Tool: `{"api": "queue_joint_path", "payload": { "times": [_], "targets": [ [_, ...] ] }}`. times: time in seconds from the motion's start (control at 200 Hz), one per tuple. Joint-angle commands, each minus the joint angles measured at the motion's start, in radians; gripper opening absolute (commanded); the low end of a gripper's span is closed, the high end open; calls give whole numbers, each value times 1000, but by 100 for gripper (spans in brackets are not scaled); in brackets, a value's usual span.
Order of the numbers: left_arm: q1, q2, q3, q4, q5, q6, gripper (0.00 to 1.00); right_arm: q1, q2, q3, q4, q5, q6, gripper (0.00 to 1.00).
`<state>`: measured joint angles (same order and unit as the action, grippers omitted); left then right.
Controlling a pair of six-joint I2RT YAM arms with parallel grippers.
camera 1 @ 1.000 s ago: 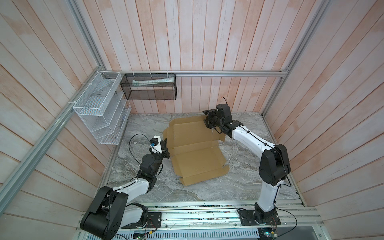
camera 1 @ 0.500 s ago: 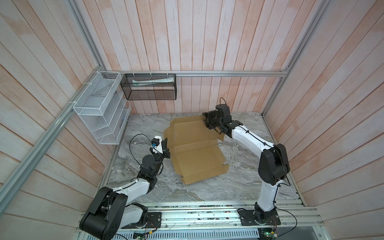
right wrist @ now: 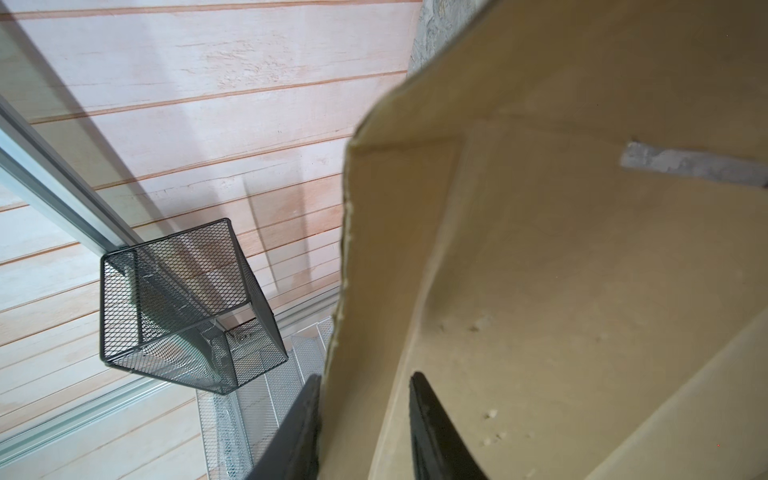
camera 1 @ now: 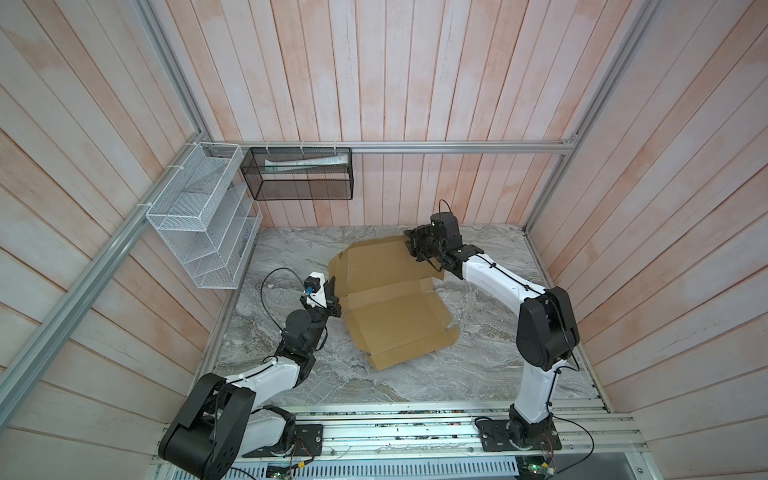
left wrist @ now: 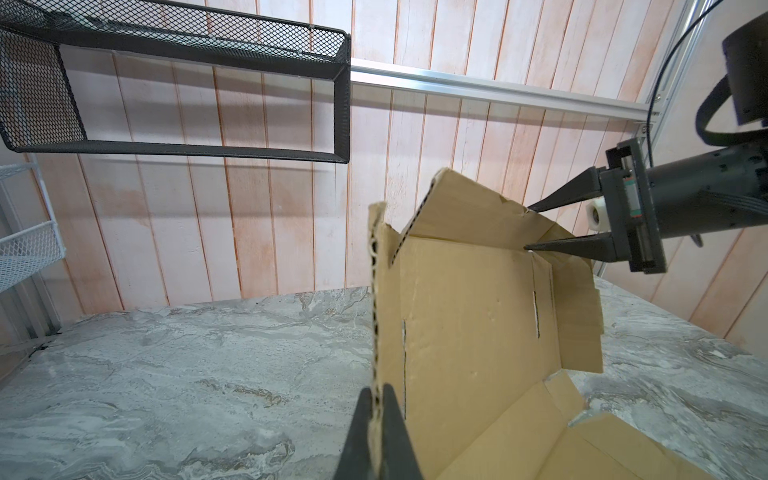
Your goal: Fold the paper box
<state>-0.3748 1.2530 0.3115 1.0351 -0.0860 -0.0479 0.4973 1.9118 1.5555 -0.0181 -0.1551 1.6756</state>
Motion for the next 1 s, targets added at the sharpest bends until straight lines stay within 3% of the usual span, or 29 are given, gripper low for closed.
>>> {"api": "queue_joint_path", "payload": {
  "times": [0.0, 0.265, 0.995],
  "targets": [
    [-12, 3, 29, 45, 3, 4, 0, 18, 14, -20, 5, -18, 13, 35],
    [-16, 3, 26, 46, 11, -1, 0, 22, 32, -20, 29, -24, 24, 33],
    [-16, 17, 20, 16, -9, -1, 0, 23, 52, -31, 133, -49, 25, 6]
  ]
}}
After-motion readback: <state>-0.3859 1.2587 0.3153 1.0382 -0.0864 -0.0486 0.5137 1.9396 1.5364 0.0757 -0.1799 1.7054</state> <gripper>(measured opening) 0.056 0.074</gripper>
